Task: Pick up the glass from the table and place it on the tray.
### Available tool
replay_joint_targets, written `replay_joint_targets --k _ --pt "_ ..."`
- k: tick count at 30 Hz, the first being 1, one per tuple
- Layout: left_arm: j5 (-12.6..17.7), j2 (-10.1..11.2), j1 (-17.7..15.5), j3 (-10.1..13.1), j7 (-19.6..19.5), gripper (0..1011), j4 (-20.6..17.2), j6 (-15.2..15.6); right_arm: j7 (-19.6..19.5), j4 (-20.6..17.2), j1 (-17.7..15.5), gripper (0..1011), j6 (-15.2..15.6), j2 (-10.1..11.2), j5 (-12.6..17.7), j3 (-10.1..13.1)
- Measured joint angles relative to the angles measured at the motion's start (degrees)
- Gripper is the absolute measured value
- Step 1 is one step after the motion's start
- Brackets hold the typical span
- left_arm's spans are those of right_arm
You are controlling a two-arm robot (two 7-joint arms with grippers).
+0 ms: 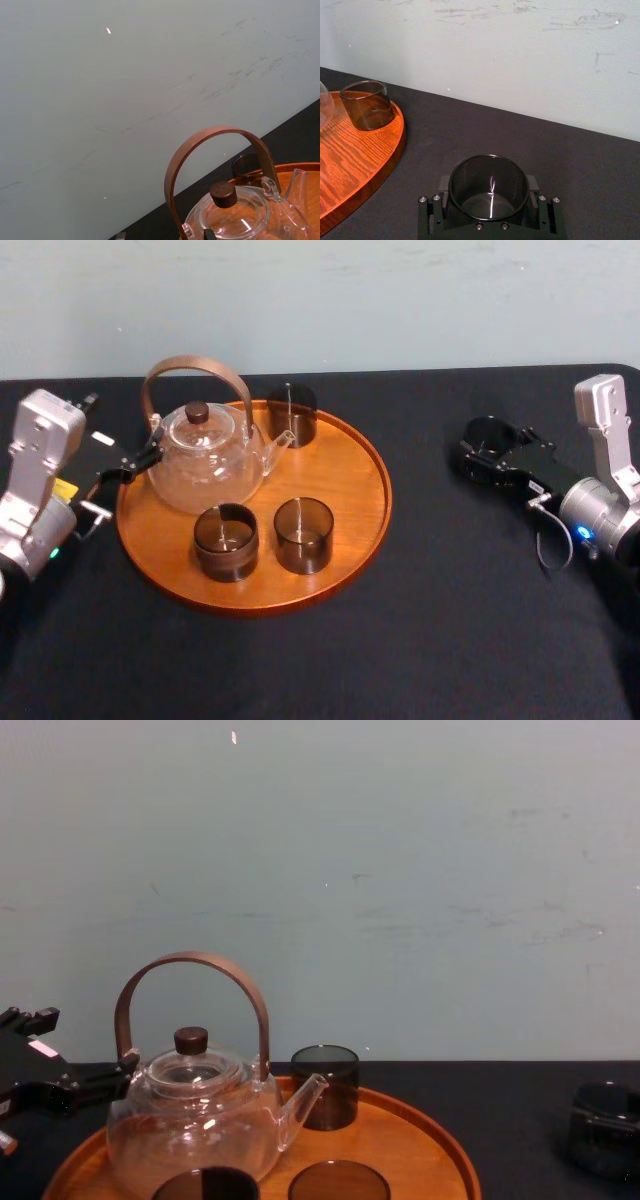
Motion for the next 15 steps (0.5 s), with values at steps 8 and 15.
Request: replay_joint_targets --k 8,15 --pt "0.00 0.00 0.00 0.00 0.00 1010 0.00 0.00 0.00 0.00 0.00 904 0.00 0.00 0.00 0.00" --pt "0.00 0.00 0.00 0.00 0.00 1009 0.00 0.00 0.00 0.00 0.00 904 0.00 0.00 0.00 0.00"
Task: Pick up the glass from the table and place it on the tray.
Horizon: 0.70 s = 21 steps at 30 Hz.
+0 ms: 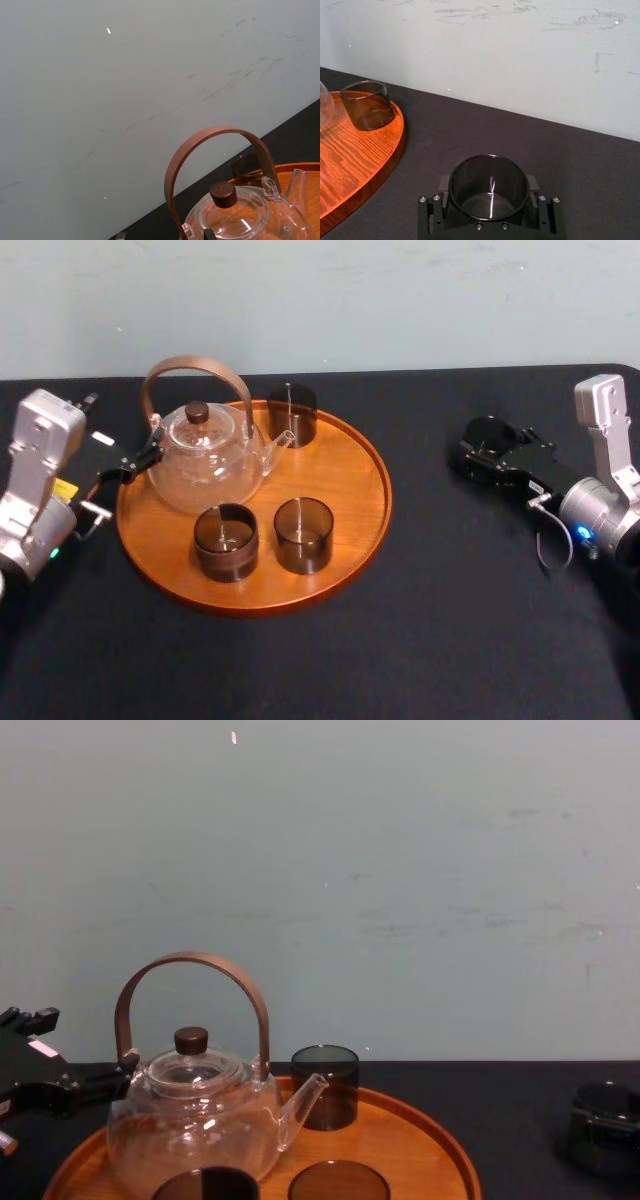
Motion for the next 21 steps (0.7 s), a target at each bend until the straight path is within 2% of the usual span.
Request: replay_joint_targets --k 9,14,21 --pt "0.00 0.00 0.00 0.00 0.00 1009 0.00 0.00 0.41 0.05 0.12 904 0.12 -0.03 0.23 0.00" --pt "0.00 0.00 0.00 0.00 0.00 1010 0.00 0.00 2.22 -0.04 0.67 904 1.05 -0.34 1.44 -0.15" --pt "0.00 0.00 0.00 0.00 0.00 1010 0.00 0.00 2.85 -1.17 0.95 905 2.32 -0.48 2.19 -0.87"
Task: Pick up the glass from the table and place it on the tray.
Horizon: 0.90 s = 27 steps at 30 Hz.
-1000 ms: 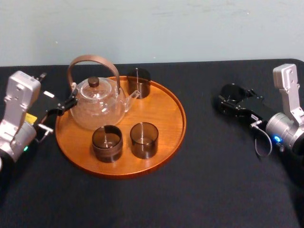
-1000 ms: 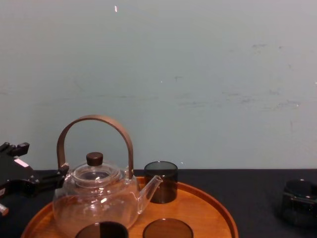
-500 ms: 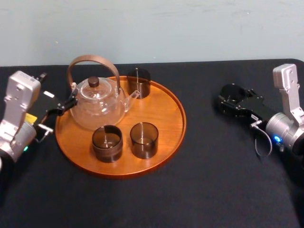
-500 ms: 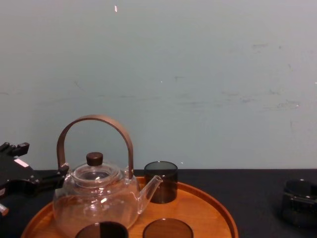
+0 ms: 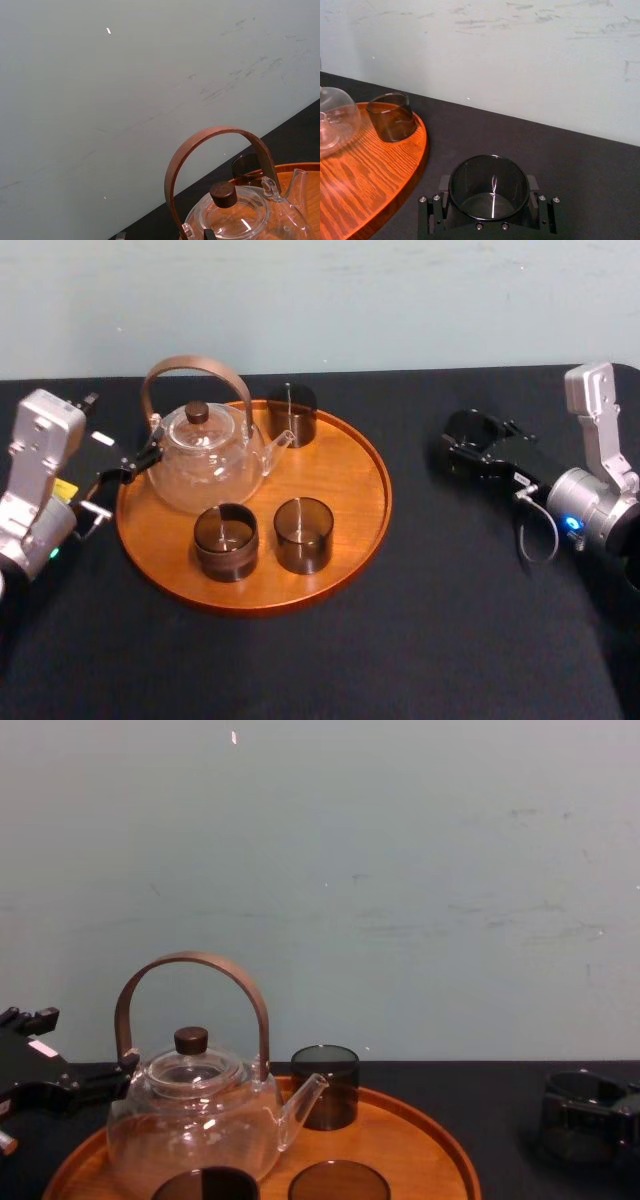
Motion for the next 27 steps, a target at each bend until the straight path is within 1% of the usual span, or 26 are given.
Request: replay_joint_targets --k 9,15,22,27 --pt "0.00 0.00 0.00 0.00 0.00 1010 0.00 0.00 -0.10 -2.06 0.29 904 1.22 0.05 0.08 -1.25" --pt "0.00 0.00 0.00 0.00 0.00 1009 0.00 0.00 -0.34 -3.63 0.55 905 1.73 -0.09 -0.18 -2.55" --pt "0.00 0.00 0.00 0.00 0.00 1010 0.00 0.00 -0.89 -5.07 0.92 904 1.76 -0.59 -1.46 -4.40" --pt "0.00 0.00 0.00 0.00 0.00 1010 0.00 0.00 -0.96 -5.42 1.30 904 1.56 -0.99 -2.32 -5.59"
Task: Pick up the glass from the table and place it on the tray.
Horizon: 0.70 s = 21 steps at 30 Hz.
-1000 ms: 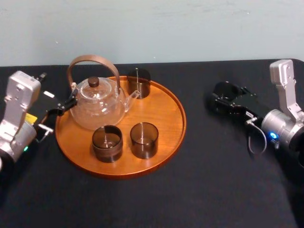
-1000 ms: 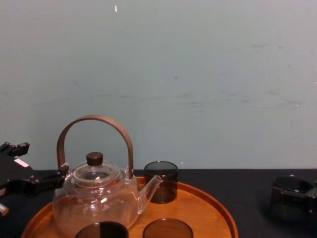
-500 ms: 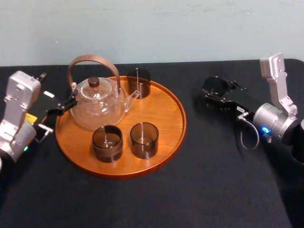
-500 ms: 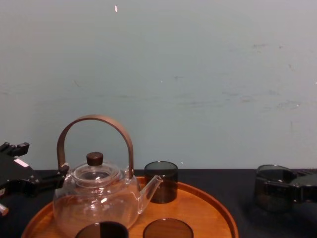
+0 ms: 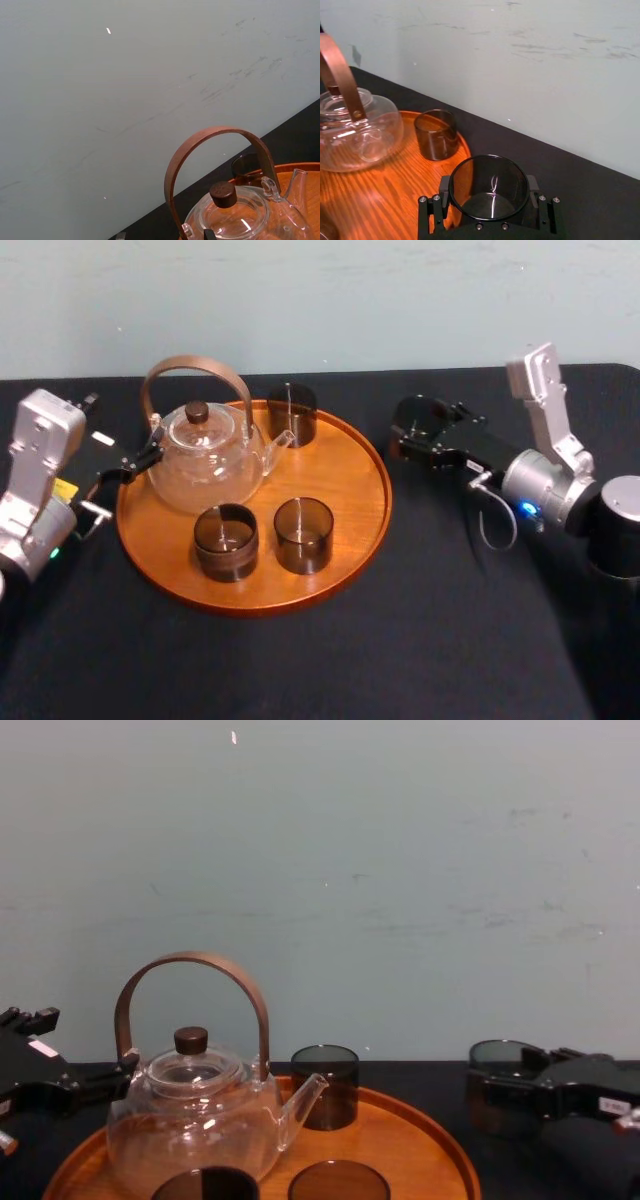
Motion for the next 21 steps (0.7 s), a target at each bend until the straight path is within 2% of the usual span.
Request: replay_joint_targets --k 8,21 --pt "0.00 0.00 0.00 0.00 0.00 1009 0.00 0.00 0.06 -0.04 0.90 904 0.05 -0.89 -1.18 -1.87" --pt "0.00 0.00 0.00 0.00 0.00 1009 0.00 0.00 1.13 0.55 1.40 904 0.33 -2.32 -1.48 -3.90"
